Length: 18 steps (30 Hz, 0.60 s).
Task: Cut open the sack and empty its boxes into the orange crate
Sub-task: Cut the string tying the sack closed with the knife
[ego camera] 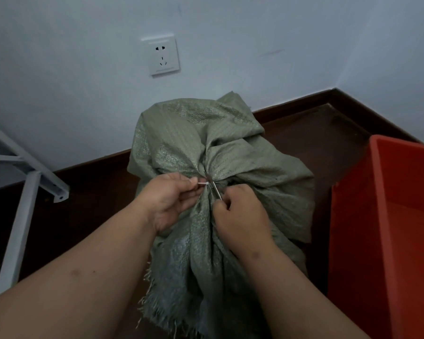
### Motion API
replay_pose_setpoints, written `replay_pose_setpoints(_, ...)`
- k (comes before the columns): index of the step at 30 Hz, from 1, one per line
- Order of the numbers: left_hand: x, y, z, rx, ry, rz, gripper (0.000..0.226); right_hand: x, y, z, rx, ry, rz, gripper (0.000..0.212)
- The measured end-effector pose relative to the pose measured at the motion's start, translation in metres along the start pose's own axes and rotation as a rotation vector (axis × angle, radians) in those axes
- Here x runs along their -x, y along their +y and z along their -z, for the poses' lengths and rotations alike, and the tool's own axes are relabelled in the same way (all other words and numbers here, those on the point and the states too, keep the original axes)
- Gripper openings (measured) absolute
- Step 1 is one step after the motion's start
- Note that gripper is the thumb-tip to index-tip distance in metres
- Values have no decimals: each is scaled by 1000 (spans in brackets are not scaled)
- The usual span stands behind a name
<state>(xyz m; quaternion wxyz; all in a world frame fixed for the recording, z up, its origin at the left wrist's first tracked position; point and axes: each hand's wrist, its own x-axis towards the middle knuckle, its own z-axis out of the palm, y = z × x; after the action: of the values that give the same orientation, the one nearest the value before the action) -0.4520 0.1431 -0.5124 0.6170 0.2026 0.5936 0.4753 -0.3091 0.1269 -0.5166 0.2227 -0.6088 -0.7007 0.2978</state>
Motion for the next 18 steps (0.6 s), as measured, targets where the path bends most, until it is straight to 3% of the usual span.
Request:
replay_pose_setpoints(12, -9, -1, -1, 178, -71, -34, 31, -2, -3, -7, 7, 58, -15, 16)
replay_pose_setpoints(18, -8, 1, -2, 143, -154, -68, 26, -2, -10, -9, -35, 76, -91, 15)
